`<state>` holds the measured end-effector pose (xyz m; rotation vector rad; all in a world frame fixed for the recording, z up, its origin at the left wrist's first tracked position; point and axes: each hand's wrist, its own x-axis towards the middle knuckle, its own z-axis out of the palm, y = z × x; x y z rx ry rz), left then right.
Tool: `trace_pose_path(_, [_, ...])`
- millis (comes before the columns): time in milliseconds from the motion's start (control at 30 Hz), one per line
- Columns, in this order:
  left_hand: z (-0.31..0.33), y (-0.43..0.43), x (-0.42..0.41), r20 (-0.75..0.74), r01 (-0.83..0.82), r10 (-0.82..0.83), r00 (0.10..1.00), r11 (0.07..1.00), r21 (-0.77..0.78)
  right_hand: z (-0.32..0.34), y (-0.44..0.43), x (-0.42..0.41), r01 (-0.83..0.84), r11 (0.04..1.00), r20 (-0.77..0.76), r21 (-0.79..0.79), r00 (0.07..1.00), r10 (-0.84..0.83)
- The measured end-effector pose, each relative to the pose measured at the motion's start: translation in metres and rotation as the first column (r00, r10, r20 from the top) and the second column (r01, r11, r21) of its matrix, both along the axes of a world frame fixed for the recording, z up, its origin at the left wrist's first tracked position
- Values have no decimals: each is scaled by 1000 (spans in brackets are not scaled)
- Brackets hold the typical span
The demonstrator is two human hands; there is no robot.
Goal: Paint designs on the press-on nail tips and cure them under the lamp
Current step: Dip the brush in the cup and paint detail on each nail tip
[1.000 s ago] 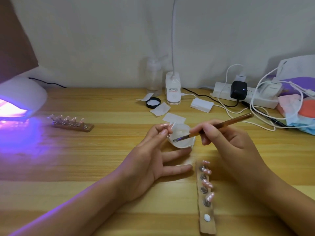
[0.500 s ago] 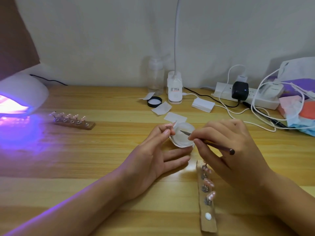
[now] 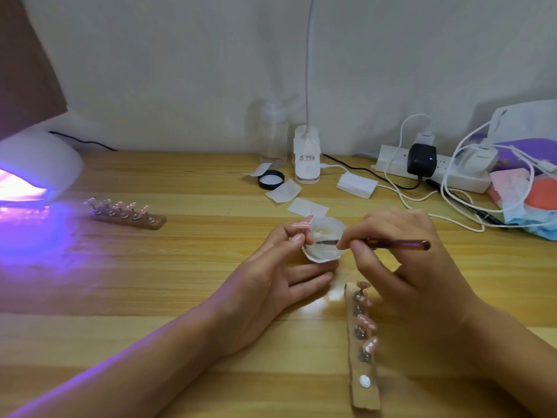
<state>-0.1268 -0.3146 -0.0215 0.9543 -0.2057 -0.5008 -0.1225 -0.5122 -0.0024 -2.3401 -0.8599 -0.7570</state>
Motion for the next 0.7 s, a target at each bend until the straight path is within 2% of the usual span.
trace_pose_path(100, [2, 2, 0, -28, -1, 1, 1000, 1000, -19, 2, -4, 0, -47, 974, -56, 222, 997, 60])
trace_pose_path(167, [4, 3, 0, -60, -9, 7, 998, 999, -37, 3, -6, 1, -51, 911, -147, 409, 982, 122])
trace_pose_path(300, [4, 4, 1, -101, -30, 25, 995, 998, -47, 2, -13, 4, 69, 775, -278, 628, 950, 142])
trace_pose_path(500, [0, 2, 4, -102, -107, 101, 990, 993, -56, -1, -20, 12, 213, 663, -397, 718, 907, 139])
trace_pose_path(700, [-3, -4, 0, 39, -316, 313, 949, 941, 124, -4, -24, 15, 290, 624, -489, 726, 855, 171])
